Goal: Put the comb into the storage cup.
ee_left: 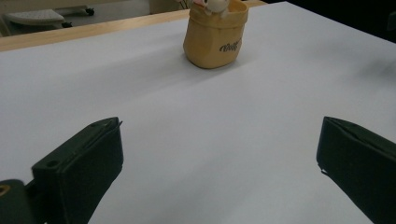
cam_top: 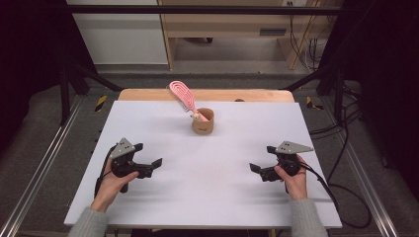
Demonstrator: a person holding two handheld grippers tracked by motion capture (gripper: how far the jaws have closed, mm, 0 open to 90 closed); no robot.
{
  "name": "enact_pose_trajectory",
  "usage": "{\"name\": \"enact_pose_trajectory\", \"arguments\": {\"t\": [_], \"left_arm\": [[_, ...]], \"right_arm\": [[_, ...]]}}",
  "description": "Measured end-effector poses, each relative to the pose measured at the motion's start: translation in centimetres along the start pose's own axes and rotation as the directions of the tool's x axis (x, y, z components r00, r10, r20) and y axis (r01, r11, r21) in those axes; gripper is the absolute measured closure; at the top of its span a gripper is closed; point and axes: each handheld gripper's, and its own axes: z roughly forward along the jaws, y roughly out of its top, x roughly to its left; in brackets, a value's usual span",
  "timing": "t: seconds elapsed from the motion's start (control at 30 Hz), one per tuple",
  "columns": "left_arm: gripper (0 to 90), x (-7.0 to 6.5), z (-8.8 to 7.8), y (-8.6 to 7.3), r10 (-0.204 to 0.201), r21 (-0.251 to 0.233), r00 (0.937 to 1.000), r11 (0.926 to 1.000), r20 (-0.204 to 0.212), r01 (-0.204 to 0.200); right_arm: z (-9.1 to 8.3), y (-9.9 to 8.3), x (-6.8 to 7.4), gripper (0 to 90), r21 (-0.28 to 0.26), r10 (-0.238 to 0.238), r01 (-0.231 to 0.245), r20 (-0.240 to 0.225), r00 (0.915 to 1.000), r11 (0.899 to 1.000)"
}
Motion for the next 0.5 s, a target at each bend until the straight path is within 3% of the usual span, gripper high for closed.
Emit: {"name": "enact_pose_trajectory", "arguments": {"t": [0.5], "left_arm": [[0.7, 1.2, -0.6, -2.0, -0.024, 0.027, 0.9996, 0.9993, -0.017, 0.025]], "right_arm": [[0.2, -0.1, 0.1, 0.3, 0.009, -0.002, 0.002, -0.003, 1.0, 1.0]]}}
